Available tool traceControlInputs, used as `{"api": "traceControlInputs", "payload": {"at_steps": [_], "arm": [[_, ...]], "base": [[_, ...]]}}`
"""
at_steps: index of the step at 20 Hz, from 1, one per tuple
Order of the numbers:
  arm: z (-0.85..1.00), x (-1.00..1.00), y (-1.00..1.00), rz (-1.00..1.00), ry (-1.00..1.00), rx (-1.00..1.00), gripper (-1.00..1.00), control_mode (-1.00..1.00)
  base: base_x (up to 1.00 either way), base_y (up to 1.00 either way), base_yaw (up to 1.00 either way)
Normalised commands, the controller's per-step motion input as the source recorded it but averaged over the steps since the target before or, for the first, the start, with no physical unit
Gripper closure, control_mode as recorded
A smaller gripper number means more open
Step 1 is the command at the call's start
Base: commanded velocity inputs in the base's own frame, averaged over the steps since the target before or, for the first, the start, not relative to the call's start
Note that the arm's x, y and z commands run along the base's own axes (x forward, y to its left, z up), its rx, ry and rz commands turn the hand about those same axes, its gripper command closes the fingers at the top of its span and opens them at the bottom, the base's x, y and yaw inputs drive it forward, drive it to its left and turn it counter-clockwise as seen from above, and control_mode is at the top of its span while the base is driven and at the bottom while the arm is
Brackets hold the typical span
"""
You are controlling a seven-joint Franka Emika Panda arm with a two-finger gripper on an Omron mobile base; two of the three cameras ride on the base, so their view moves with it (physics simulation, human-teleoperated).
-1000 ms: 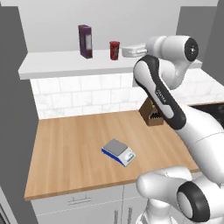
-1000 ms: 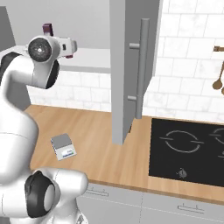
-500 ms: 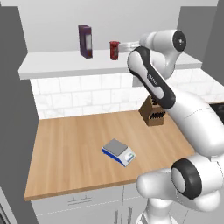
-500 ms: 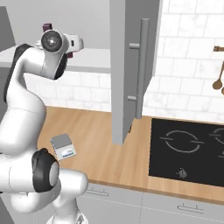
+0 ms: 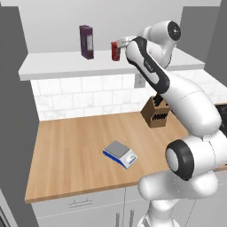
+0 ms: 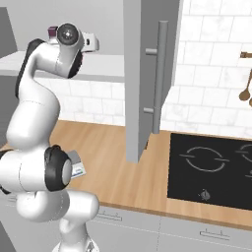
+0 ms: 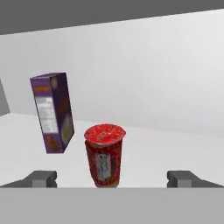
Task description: Pick the yogurt and place it on the digital scale for weighing, and close the cabinet.
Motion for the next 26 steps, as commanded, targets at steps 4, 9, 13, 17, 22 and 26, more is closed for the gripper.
{"api": "traceControlInputs", "payload": {"at_steps": [4,9,13,17,22,26], "arm": [[0.0,0.3,0.08,0.0,0.01,-0.01,-1.0,-1.0],[-0.01,0.4,0.28,0.0,0.0,-0.04,-1.0,-1.0],[0.0,0.34,0.07,0.0,0.0,0.0,-1.0,-1.0],[-0.14,0.27,0.08,0.0,0.0,0.0,-1.0,-1.0],[-0.29,0.1,0.15,0.0,0.0,-0.01,-1.0,-1.0],[-0.17,0.11,0.23,0.0,0.0,-0.01,-1.0,-1.0]], "base": [[0.0,0.0,0.0],[0.0,0.0,0.0],[0.0,0.0,0.0],[0.0,0.0,0.0],[0.0,0.0,0.0],[0.0,0.0,0.0]]}}
